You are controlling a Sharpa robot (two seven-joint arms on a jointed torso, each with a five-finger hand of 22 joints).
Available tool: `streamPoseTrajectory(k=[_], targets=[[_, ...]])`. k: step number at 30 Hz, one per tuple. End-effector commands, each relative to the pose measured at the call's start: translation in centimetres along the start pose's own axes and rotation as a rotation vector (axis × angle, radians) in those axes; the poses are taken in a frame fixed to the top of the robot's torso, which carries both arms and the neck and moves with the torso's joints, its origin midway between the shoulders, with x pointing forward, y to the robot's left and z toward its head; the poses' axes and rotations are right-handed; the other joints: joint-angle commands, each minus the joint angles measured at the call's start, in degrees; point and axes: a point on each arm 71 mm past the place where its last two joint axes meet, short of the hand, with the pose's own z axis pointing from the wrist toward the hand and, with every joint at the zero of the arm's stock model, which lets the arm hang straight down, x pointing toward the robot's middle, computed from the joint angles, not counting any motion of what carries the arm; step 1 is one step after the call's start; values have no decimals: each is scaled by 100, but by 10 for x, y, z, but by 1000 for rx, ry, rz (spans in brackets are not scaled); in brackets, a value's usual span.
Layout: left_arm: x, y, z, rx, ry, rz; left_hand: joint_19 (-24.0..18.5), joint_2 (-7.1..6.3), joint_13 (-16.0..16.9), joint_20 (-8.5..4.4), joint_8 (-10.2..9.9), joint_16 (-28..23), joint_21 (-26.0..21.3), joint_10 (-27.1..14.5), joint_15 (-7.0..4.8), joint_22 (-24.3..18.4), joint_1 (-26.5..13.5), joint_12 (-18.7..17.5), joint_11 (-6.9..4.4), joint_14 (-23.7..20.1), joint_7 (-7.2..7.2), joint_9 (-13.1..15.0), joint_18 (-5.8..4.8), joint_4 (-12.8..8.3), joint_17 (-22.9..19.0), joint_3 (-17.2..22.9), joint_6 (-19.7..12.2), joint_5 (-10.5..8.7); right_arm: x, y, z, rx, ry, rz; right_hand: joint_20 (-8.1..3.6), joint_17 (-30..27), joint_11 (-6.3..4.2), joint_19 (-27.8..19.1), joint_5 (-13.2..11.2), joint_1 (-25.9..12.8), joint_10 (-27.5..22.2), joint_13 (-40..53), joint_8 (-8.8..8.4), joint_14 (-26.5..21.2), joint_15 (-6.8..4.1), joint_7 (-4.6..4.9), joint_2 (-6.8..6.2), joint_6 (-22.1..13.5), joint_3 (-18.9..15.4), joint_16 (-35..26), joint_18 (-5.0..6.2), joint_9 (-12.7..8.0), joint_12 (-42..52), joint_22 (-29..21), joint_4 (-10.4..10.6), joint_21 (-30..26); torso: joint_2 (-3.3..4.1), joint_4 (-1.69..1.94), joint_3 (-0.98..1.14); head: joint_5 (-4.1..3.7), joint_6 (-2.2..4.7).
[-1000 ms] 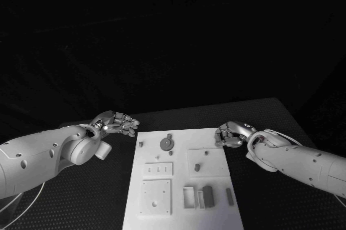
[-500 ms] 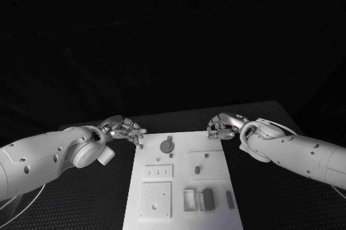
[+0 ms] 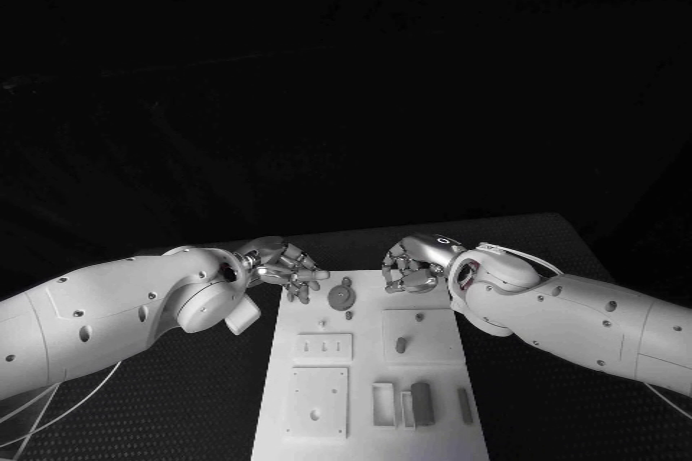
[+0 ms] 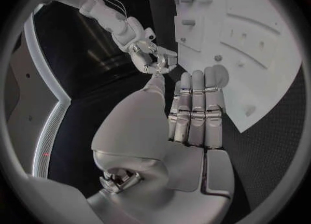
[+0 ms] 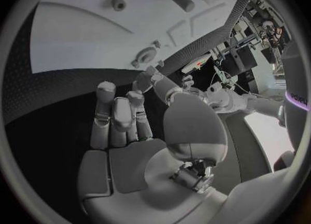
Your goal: Assemble the parts on the task board
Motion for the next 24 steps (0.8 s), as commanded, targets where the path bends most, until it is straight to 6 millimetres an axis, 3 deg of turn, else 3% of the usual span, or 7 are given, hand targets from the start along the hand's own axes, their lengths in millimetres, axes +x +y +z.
streamPoseTrajectory(k=[1, 4, 9, 14, 16, 24], targets=[[9, 1, 4, -101, -13, -27, 11, -1, 36, -3, -32, 8, 7, 25, -16, 26, -110, 2, -20, -4, 16, -10, 20, 10, 32, -17, -17, -24, 3, 12, 0, -5, 22, -29, -37, -8, 12, 10, 11, 61, 3, -5, 39, -29, 6, 198, -11, 203, 20, -5, 77, 138, -3, 80, 7, 14, -66, 25, -43, 28, -7], [17, 0, 7, -128, 7, -38, 57, 142, 93, -17, -19, 40, 40, 78, -29, 63, -508, 31, -43, 37, 20, 0, 27, 20, 77, -31, 62, -37, 4, 23, 0, -30, 24, -26, -37, -1, 11, 8, 11, 71, 3, -6, 39, -24, 6, 197, -7, 208, 23, -5, 77, 140, -4, 80, 3, 13, -88, 26, -60, 40, -2], [24, 1, 9, -149, -14, -102, 35, 89, 147, -30, -64, 43, 45, 54, -43, 102, -715, 24, -48, 15, 23, -12, 34, 15, 119, -56, 39, -25, 6, 38, 3, -58, 22, -29, -38, 8, 11, 8, 11, 73, 3, -6, 40, -17, 6, 197, -10, 211, 22, -3, 77, 142, -4, 80, 3, 14, -126, 5, -78, 43, -17], [28, -1, 11, -151, -35, -177, -16, -2, 201, -21, -122, 24, 29, -13, -31, 131, -927, -5, -26, -32, 48, -28, 34, 16, 154, -37, -7, -26, 10, 52, 7, -82, 42, -28, -38, 18, 10, 12, 11, 70, 5, -7, 40, -9, 5, 196, -18, 216, 15, 0, 77, 145, -5, 80, 5, 16, -142, -8, -79, 72, -23], [31, -2, 12, -157, -28, -175, -40, 69, 248, -29, -136, 21, 27, -39, -35, 159, -976, -11, -26, -44, 38, -30, 46, 1, 179, -220, 9, -22, 10, 55, 7, -96, 39, -24, -37, 10, 10, 12, 11, 69, 5, -7, 39, -12, 5, 196, -19, 216, 14, -2, 77, 145, -5, 80, 5, 16, -140, 0, -83, 84, -20], [40, -4, 13, -188, -25, -157, -55, 107, 340, -21, -122, 6, 26, -86, -31, 208, -981, -25, -16, -54, -2, -11, 47, 15, 216, -435, 119, -18, 10, 62, 9, -107, 32, -26, -37, 4, 10, 13, 11, 67, 6, -8, 39, -14, 4, 196, -16, 218, 13, -4, 77, 147, -5, 79, 8, 16, -128, 7, -83, 112, -6]])
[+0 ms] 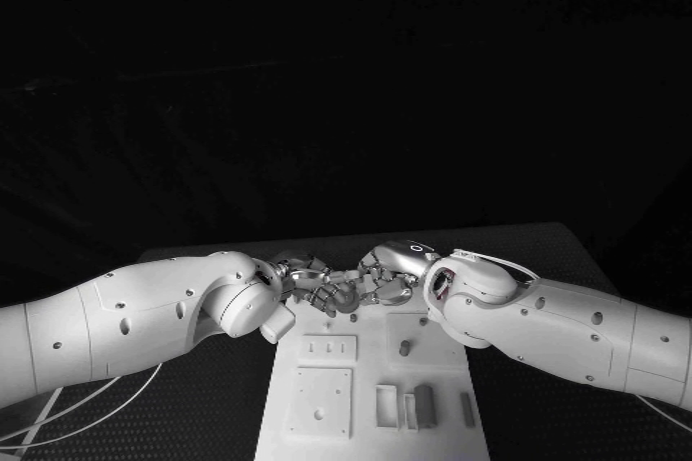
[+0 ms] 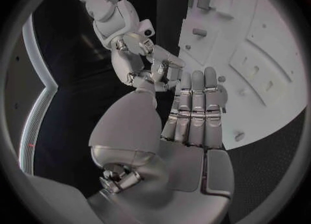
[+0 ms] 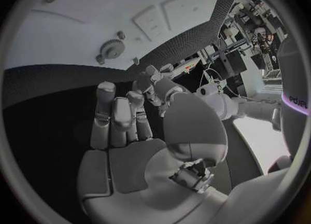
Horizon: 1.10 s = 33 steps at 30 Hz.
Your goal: Assemble the parts on the task board
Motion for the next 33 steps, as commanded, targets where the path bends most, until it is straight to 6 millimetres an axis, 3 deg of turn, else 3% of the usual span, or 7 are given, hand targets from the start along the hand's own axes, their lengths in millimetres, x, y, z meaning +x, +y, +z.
streamPoseTrajectory(k=[1, 4, 15, 26, 33], targets=[[2, 1, -1, -28, -22, -19, -37, 53, 18, 0, 5, -20, -2, -47, -1, 11, -32, -26, -16, -45, -22, 11, 94, 7, 12, -55, 55, -18, 1, 4, 1, -6, 7, -19, -39, 0, 9, 14, 11, 31, 6, -9, 10, -22, -5, 186, 12, 228, 15, -5, 76, 148, -5, 79, 7, 16, 6, 0, 2, 19, 16], [3, 0, 0, -29, -20, -7, -36, 60, 40, -2, 16, -22, -2, -49, -3, 22, -25, -25, -18, -42, -38, 20, 97, 5, 20, -76, 95, -18, 1, 6, 2, -5, 5, -24, -40, 0, 7, 15, 11, 41, 7, -9, 9, -20, -6, 184, 15, 230, 18, -5, 76, 149, -6, 79, 4, 16, 10, -7, 6, 55, 36], [2, 2, 0, -55, -35, 63, 60, 61, 166, -41, 76, 31, 56, 79, -54, 101, 52, 44, -92, 76, -134, 64, 111, 6, 86, -143, 311, -16, 0, 9, 4, -12, -18, -18, -42, 22, 5, 24, 11, 46, 16, -11, 7, 1, -9, 182, 1, 239, 12, 1, 76, 155, -5, 78, 7, 19, 12, -6, 17, 16, 48], [3, 2, -2, -50, -14, 57, 78, 116, 226, -64, 69, 44, 70, 108, -76, 142, 140, 52, -112, 107, -161, 72, 107, -1, 122, -132, 372, -13, 1, 16, 6, -28, -14, -16, -43, 30, 4, 31, 11, 38, 20, -13, 5, 11, -10, 181, -1, 243, 7, 3, 76, 159, -6, 77, 11, 21, 19, -9, 20, -10, 12], [3, 2, -2, -46, -23, 51, 68, 168, 271, -67, 40, 33, 65, 100, -75, 174, 329, 38, -108, 105, -159, 72, 92, -6, 144, -151, 387, -11, 2, 18, 7, -31, -6, -14, -43, 41, 3, 33, 11, 39, 23, -14, 5, 20, -11, 180, 1, 246, 7, 6, 76, 160, -6, 77, 10, 21, 23, 7, 9, -29, -24]])
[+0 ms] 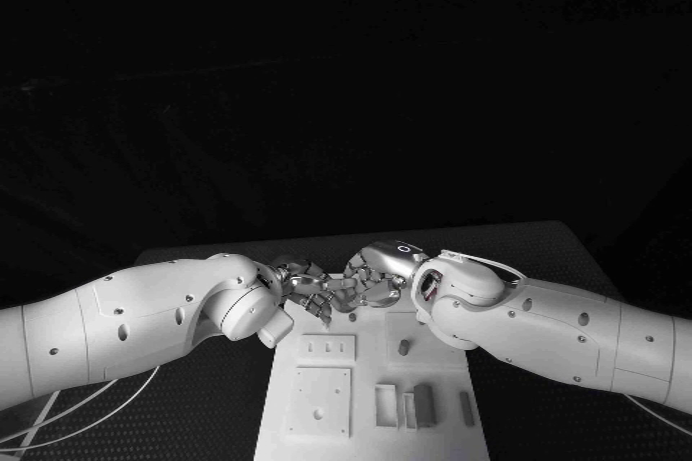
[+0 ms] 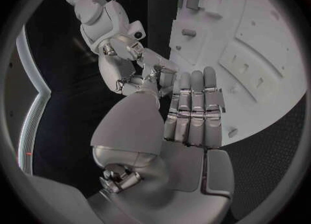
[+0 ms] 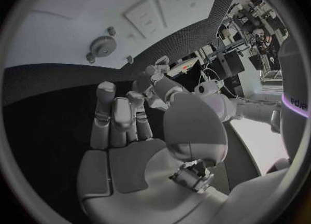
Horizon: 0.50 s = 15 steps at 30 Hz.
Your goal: Assemble the parts on the task board
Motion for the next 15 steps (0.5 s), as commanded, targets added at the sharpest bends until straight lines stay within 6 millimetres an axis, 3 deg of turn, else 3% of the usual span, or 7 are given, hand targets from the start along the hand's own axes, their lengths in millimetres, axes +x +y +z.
streamPoseTrajectory(k=[1, 15], targets=[[2, -2, 0, 9, 1, 3, 12, 23, 16, -16, -9, 9, 28, 36, -2, 12, 75, 13, -5, 31, 0, 9, 43, -7, 9, -44, 26, -11, 0, 2, 1, -3, 2, -8, -23, 3, 2, 10, 11, 40, 23, -5, 20, 15, -13, 190, 3, 236, 15, 4, 76, 160, -5, 77, 18, 22, 5, 15, -10, -12, -22], [7, -4, 0, 3, 11, 15, 60, 49, 79, -34, -4, 30, 53, 91, -23, 61, 126, 31, -29, 90, -24, 27, 43, -1, 45, -119, 103, -11, 2, 9, 3, -17, 10, -12, -25, 12, 0, 15, 11, 41, 28, -6, 19, 25, -15, 187, 11, 243, 17, 7, 76, 164, -5, 75, 18, 22, -5, 3, 3, 20, -71]])
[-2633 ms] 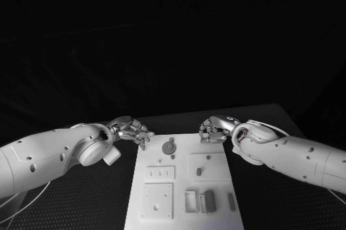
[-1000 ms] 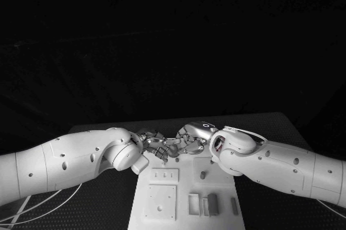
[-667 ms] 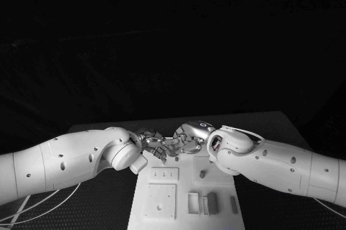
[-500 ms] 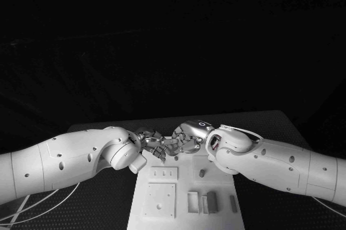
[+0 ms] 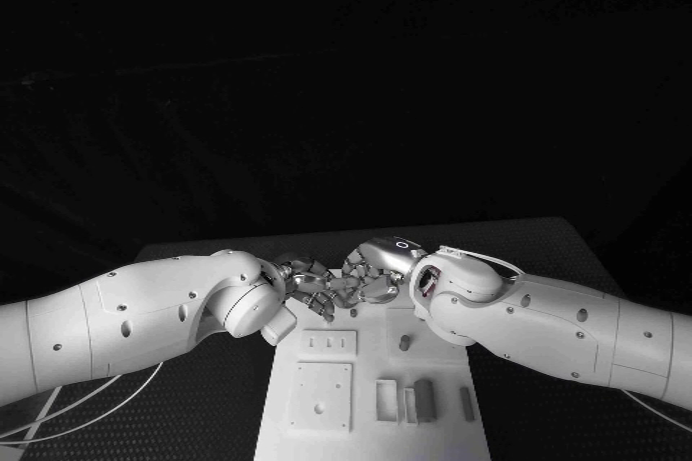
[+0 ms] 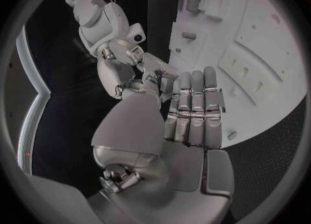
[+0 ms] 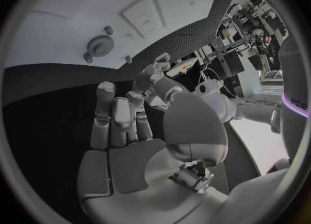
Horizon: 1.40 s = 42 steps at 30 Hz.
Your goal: Assemble the parts on the task board
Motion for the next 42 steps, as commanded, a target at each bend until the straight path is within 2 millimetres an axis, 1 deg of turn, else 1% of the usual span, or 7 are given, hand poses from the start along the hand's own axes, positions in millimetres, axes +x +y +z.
streamPoseTrajectory(k=[1, 8, 14, 22, 23, 24, 42], targets=[[1, -2, 0, 9, 0, 8, 41, 7, 12, -14, -5, 31, 25, 51, -16, 9, 35, 32, -10, 41, -4, 9, 91, -2, 11, -32, 42, -11, 1, 5, 1, -14, 10, -13, -34, 8, 0, 7, 11, 11, 28, -7, 19, 28, -16, 199, 42, 231, 18, 8, 77, 83, -4, 75, 19, 22, -6, -8, 8, 5, -5], [2, -3, 0, 9, 0, 10, 49, 42, 38, -25, -2, 35, 28, 76, -26, 28, 91, 37, -25, 55, -20, 17, 91, -7, 25, -37, 76, -10, 2, 7, 1, -19, 13, -13, -35, 7, -1, 9, 11, 12, 31, -7, 21, 30, -17, 197, 46, 238, 18, 8, 77, 85, -4, 75, 18, 23, -4, -2, 11, 7, -10], [3, -4, 1, 11, -5, 26, 46, 198, 82, -33, -29, 28, 25, 85, -33, 69, 377, 22, -29, 64, -25, 24, 80, -16, 50, -47, 98, 9, 3, 7, 1, -21, 16, -12, -35, 6, -3, 10, 11, 11, 33, -7, 22, 31, -18, 196, 48, 244, 18, 8, 77, 88, -3, 74, 19, 23, -2, -3, 11, 21, -10], [3, -4, 1, 12, -1, 27, 37, 307, 140, -37, -68, 4, 0, 101, -34, 116, 747, -9, -32, 78, -32, 35, 63, -18, 74, -78, 138, 171, 3, 3, 0, -9, 21, -14, -35, 3, -4, 11, 11, 8, 34, -8, 23, 31, -19, 194, 48, 249, 17, 7, 77, 90, -3, 74, 20, 23, -4, -6, 7, 13, -13], [3, -4, 1, 13, 0, 27, 49, 231, 156, -17, -73, 0, -13, 117, -29, 122, 786, -18, -27, 92, -27, 45, 39, 3, 85, 159, 157, 10, 3, 3, 0, -8, 22, -15, -35, 0, -4, 11, 11, 8, 34, -8, 23, 30, -19, 194, 48, 249, 17, 6, 77, 90, -3, 74, 20, 23, -4, -4, 7, 11, -12], [2, -4, 1, 14, 0, 28, 55, 150, 167, -14, -81, -7, -27, 124, -22, 125, 753, -30, -24, 96, -23, 52, 31, 5, 93, 378, 164, -14, 3, 2, 0, -7, 23, -15, -35, 2, -4, 11, 11, 7, 35, -8, 23, 31, -19, 194, 49, 250, 17, 7, 77, 90, -3, 74, 20, 23, -4, -4, 7, 11, -12], [0, -3, 1, 18, -12, 34, 41, 157, 199, -41, -99, -16, -53, 142, -41, 153, 767, -50, -40, 105, -39, 70, 40, -18, 117, 609, 177, -4, 4, -4, 1, 14, 36, -6, -34, -15, -8, 11, 11, -8, 37, -10, 22, 25, -22, 191, 50, 259, 11, 1, 77, 96, -6, 72, 21, 20, -3, -8, 7, -9, -27]])
